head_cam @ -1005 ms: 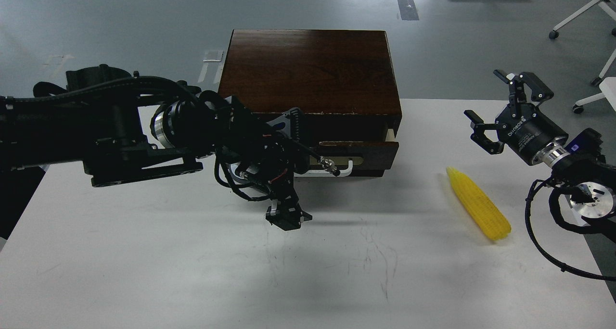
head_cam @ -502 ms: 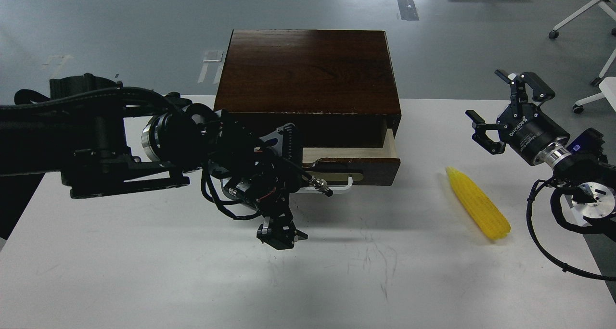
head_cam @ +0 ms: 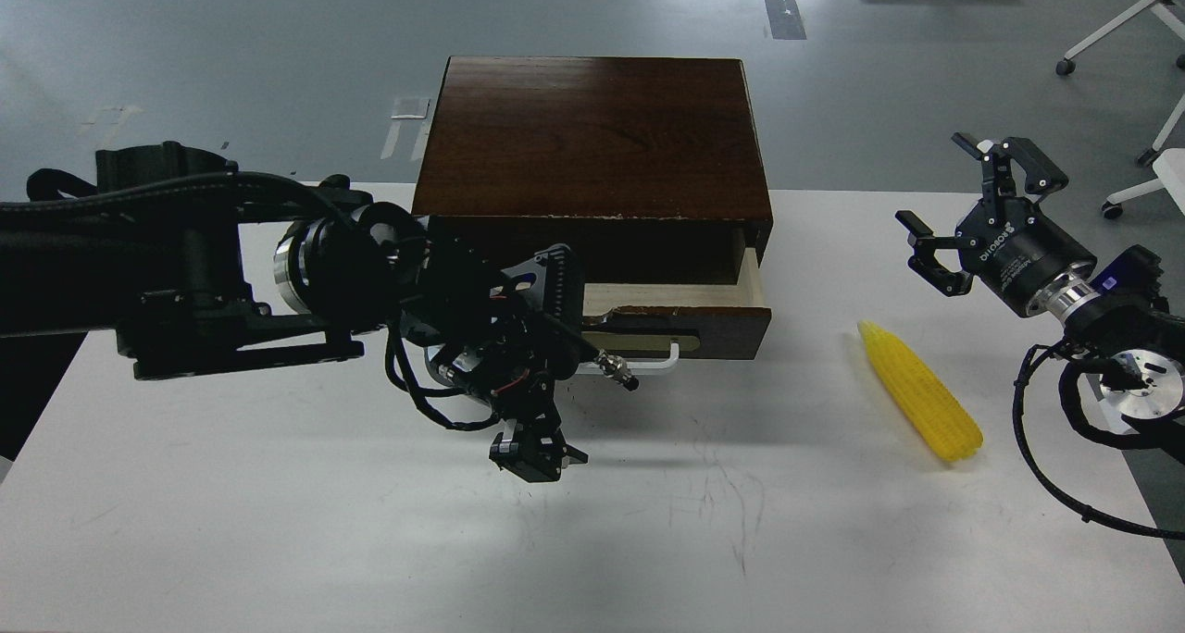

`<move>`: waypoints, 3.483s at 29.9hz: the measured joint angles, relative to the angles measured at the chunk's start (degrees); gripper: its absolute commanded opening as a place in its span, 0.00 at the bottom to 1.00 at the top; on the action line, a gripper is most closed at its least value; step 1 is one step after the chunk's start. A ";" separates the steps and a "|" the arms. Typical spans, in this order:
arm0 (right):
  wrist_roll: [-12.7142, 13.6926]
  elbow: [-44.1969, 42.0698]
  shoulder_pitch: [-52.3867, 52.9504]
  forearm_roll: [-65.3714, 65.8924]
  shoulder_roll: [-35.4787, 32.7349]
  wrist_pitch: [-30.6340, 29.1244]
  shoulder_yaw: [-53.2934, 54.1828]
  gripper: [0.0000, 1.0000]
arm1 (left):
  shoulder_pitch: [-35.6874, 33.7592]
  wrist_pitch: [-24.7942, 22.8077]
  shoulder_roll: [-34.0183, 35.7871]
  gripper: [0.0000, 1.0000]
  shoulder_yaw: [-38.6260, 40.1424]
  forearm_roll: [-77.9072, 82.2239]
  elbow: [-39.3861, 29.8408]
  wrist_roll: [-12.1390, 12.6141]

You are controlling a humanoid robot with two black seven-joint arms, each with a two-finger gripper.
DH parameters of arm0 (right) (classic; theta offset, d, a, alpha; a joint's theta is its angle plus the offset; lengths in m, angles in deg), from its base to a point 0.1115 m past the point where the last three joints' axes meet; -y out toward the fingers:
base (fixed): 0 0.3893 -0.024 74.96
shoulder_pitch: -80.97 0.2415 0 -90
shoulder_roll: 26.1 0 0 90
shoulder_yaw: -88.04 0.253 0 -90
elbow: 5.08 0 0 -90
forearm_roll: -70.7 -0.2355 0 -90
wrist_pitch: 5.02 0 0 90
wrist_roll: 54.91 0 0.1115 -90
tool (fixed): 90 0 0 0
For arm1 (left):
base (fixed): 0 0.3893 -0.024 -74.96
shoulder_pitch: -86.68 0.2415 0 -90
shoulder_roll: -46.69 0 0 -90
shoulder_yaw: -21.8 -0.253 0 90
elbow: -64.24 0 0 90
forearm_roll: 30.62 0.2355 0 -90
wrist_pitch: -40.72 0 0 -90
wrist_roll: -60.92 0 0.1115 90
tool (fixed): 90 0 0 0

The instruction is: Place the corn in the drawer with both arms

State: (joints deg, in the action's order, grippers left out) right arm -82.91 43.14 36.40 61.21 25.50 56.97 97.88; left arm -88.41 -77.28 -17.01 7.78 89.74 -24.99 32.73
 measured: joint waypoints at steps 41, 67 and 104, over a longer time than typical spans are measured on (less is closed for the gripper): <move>0.00 0.12 -0.34 0.00 -0.17 0.02 -0.16 1.00 | -8.65 0.00 0.17 0.98 1.59 3.30 -4.93 0.18; 0.00 0.88 -0.62 5.05 -2.26 0.02 -0.43 1.00 | 15.77 8.44 23.00 0.98 20.08 -102.98 13.33 0.21; -0.01 10.21 17.98 96.23 -11.73 1.25 -18.92 1.00 | 42.74 5.68 13.31 0.98 40.39 -115.43 30.78 0.19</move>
State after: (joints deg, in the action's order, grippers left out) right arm -82.91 53.35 54.38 157.44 13.77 58.22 78.96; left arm -45.67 -71.60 -3.69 48.17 -25.70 5.79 32.92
